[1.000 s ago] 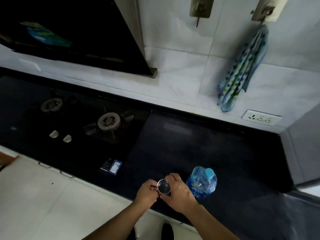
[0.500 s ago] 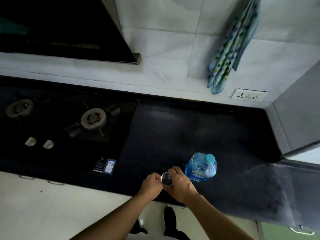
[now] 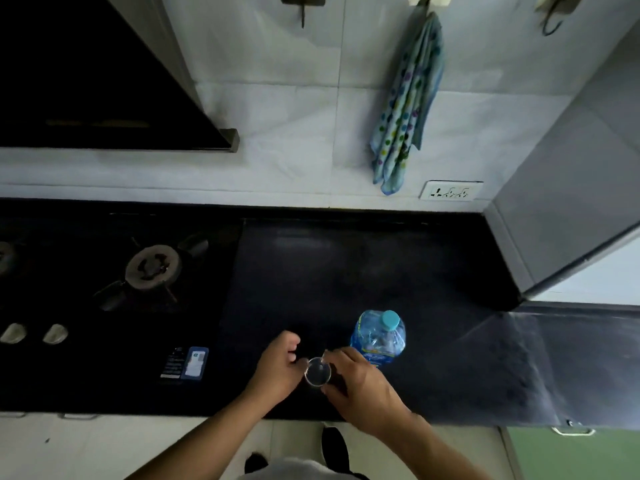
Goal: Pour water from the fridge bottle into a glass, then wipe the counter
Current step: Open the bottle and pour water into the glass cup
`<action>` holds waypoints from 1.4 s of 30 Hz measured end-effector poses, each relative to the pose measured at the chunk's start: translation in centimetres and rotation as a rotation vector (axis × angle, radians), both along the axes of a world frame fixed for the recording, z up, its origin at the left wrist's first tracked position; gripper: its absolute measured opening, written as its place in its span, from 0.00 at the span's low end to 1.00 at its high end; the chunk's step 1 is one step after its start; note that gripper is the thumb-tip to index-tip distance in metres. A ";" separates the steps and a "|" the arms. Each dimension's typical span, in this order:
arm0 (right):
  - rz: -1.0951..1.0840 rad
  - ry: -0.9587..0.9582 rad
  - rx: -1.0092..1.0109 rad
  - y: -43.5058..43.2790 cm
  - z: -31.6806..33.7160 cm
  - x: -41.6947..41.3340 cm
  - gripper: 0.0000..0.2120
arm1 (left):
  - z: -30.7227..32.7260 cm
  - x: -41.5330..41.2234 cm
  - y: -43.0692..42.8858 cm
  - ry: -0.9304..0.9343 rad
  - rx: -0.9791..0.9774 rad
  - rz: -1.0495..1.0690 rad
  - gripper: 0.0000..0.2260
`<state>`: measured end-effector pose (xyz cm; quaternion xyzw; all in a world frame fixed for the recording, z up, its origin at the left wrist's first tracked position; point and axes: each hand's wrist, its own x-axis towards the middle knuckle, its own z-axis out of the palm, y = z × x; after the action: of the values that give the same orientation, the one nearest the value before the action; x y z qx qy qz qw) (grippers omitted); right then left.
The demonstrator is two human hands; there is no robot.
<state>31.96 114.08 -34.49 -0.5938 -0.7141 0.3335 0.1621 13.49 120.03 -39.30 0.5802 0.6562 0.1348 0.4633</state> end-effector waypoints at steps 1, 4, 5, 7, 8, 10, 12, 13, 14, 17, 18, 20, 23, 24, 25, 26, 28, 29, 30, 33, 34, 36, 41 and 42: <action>-0.037 0.058 0.036 -0.3 1.4 0.6 0.15 | 1.2 0.5 0.6 0.003 0.048 -0.043 0.20; -0.224 0.135 0.226 -0.4 4.8 3.0 0.12 | 4.1 2.8 2.2 -0.007 0.099 -0.209 0.31; -0.292 0.122 0.291 0.0 5.3 3.9 0.11 | 4.9 3.7 2.6 -0.006 0.094 -0.274 0.34; -0.391 0.025 0.322 1.0 6.1 5.5 0.14 | 5.6 5.4 3.2 0.011 0.068 -0.399 0.38; -0.411 -0.053 0.280 1.5 6.4 6.2 0.17 | 5.7 6.3 3.5 0.024 0.052 -0.456 0.39; -0.398 -0.194 0.155 2.5 6.4 6.9 0.22 | 5.6 7.5 3.8 0.053 0.030 -0.537 0.39; -0.354 -0.292 0.084 3.3 6.3 7.0 0.21 | 5.5 8.5 4.1 0.060 0.032 -0.570 0.38; -0.329 -0.334 0.080 3.7 6.2 6.9 0.18 | 5.3 8.9 4.2 0.055 0.036 -0.570 0.37; -0.313 -0.370 0.084 4.1 6.1 6.7 0.17 | 5.2 9.1 4.3 0.047 0.038 -0.566 0.36; -0.304 -0.440 0.087 5.0 5.8 6.5 0.15 | 5.1 9.8 4.5 0.010 0.035 -0.554 0.35; -0.290 -0.445 0.089 5.2 5.8 6.6 0.14 | 5.1 9.9 4.5 -0.005 0.033 -0.547 0.35; -0.275 -0.403 0.117 5.5 6.4 6.8 0.13 | 5.4 9.9 4.6 -0.041 0.041 -0.541 0.35; -0.289 -0.277 0.235 5.9 8.5 7.8 0.14 | 6.7 9.3 4.8 -0.141 0.046 -0.510 0.36; -0.291 -0.218 0.277 6.1 9.6 8.2 0.14 | 7.3 9.0 4.9 -0.175 0.047 -0.500 0.37; -0.282 -0.156 0.309 6.3 10.8 8.6 0.14 | 8.0 8.6 5.0 -0.200 0.055 -0.493 0.37; -0.261 -0.086 0.325 6.6 12.1 9.0 0.13 | 8.7 8.1 5.1 -0.215 0.064 -0.490 0.38; -0.203 0.051 0.322 7.1 14.2 9.5 0.12 | 10.0 6.9 5.3 -0.227 0.094 -0.476 0.36; -0.190 0.082 0.320 7.3 14.9 9.6 0.12 | 10.6 6.5 5.4 -0.220 0.123 -0.458 0.35; -0.202 0.061 0.326 7.7 15.3 9.5 0.12 | 11.2 5.9 5.4 -0.206 0.166 -0.429 0.33; -0.379 -0.195 0.257 9.3 15.5 8.4 0.20 | 12.8 4.9 5.0 -0.124 0.290 -0.351 0.27; -0.438 -0.278 0.198 9.8 15.5 7.8 0.22 | 13.1 4.6 4.7 -0.096 0.309 -0.336 0.25; -0.468 -0.312 0.153 10.6 15.5 6.5 0.25 | 13.7 3.6 4.3 -0.073 0.298 -0.311 0.24; -0.208 -0.093 0.435 10.8 16.8 3.8 0.22 | 15.3 -0.6 3.8 -0.245 0.169 -0.306 0.26; -0.120 -0.057 0.498 10.8 17.5 3.3 0.20 | 15.7 -1.4 3.9 -0.283 0.153 -0.312 0.27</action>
<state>35.31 124.86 -17.04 -0.5861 -0.7419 0.1201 0.3028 12.12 123.90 -23.65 0.6835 0.4749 0.1908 0.5205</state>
